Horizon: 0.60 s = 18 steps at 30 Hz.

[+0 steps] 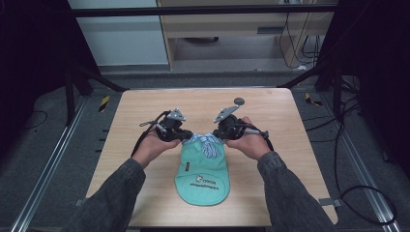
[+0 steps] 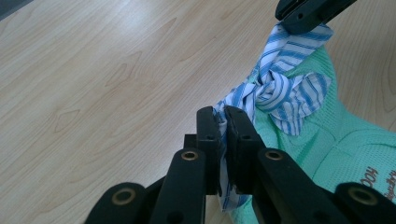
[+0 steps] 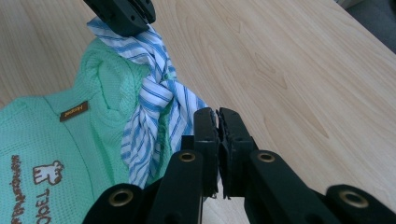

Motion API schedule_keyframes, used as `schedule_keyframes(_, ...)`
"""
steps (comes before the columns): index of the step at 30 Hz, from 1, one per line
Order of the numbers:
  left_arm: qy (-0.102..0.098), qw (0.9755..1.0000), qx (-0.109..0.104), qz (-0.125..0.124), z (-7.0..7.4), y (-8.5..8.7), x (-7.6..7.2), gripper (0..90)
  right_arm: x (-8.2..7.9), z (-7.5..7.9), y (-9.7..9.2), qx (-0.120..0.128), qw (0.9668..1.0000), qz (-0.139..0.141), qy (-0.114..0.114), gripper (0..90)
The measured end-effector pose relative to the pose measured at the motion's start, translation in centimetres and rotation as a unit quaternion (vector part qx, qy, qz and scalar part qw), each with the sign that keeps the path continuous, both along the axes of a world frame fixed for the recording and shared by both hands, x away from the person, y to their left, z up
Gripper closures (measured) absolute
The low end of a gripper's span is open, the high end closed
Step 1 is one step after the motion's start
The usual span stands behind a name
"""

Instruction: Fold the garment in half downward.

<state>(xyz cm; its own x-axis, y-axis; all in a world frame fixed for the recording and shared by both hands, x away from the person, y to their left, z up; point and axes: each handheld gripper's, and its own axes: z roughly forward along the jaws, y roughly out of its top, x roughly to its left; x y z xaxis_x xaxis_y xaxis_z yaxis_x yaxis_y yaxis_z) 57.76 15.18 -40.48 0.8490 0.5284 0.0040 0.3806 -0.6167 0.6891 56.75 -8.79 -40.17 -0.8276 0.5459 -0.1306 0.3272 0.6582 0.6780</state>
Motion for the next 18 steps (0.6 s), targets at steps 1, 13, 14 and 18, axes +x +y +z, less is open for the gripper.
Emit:
schedule_keyframes(1,-0.001,1.0000,0.000,0.001,0.0,0.0,0.0,84.9,0.0,0.1,0.0,-0.002,1.0000,0.001,-0.002,86.7)
schedule_keyframes(13,-0.012,0.9999,0.002,-0.005,0.7,0.5,-0.2,84.9,-0.3,0.7,0.1,0.006,0.9998,0.010,-0.015,86.7)
schedule_keyframes(14,-0.014,0.9999,0.005,-0.007,0.8,0.5,-0.2,84.9,-0.3,0.8,0.1,0.004,0.9998,0.010,-0.016,86.7)
schedule_keyframes(18,-0.020,0.9997,0.008,-0.010,1.3,0.4,-0.2,84.8,-0.3,1.2,0.1,0.003,0.9997,0.013,-0.022,86.6)
